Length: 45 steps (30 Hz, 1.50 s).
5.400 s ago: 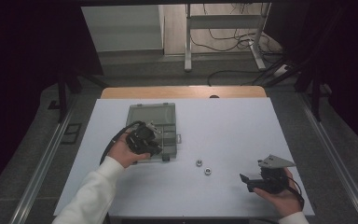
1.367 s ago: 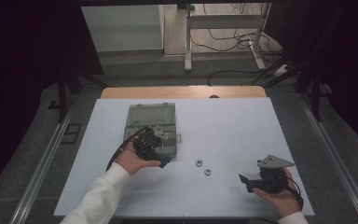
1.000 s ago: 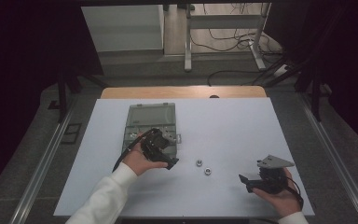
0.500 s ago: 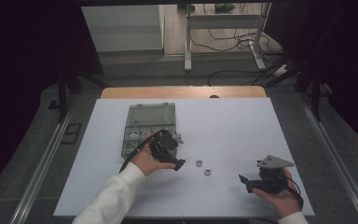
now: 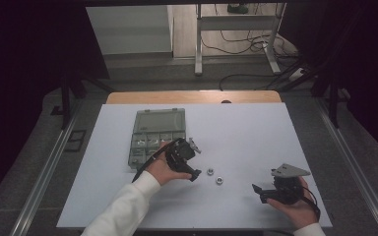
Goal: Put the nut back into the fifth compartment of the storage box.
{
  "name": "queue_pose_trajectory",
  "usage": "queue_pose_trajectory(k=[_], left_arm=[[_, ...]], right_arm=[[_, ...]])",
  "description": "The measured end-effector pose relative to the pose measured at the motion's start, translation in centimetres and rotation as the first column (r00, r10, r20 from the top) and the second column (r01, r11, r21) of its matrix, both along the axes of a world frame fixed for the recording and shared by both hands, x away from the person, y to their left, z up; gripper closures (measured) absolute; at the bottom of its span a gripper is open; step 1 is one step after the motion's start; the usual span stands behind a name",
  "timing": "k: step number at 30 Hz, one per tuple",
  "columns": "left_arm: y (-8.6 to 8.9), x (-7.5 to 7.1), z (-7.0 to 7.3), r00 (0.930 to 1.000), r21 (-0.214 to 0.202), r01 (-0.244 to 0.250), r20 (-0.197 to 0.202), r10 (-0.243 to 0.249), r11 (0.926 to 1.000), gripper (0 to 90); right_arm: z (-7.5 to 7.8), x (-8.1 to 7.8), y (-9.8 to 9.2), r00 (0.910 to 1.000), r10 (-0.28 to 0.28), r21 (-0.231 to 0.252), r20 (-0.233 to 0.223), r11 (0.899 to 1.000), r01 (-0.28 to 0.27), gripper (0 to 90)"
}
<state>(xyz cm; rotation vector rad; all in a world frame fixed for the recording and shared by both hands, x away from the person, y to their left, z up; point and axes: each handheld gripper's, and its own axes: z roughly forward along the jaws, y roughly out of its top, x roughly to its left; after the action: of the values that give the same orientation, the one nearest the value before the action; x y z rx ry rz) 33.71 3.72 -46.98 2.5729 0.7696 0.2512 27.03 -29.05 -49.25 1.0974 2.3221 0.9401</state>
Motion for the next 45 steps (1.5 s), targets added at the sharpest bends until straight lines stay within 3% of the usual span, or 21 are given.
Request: queue_pose_trajectory(k=[15,24,45], left_arm=[[-2.3,0.4,-0.8,0.9997,0.017,0.018,-0.018,-0.017,0.9997,13.9],[-3.7,0.8,-1.3,0.9989,0.003,0.024,-0.040,-0.024,0.9997,13.9],[-5.5,2.1,-3.0,0.9951,0.021,-0.035,-0.092,0.037,0.9992,16.0]], right_arm=[[0.0,0.0,0.0,1.0000,0.003,-0.002,-0.002,1.000,-0.003,12.0],[0.0,0.0,0.0,1.0000,0.003,-0.002,-0.003,1.000,-0.003,12.0],[-0.1,0.0,-0.1,1.0000,0.004,0.000,-0.002,1.000,-0.004,12.0]])
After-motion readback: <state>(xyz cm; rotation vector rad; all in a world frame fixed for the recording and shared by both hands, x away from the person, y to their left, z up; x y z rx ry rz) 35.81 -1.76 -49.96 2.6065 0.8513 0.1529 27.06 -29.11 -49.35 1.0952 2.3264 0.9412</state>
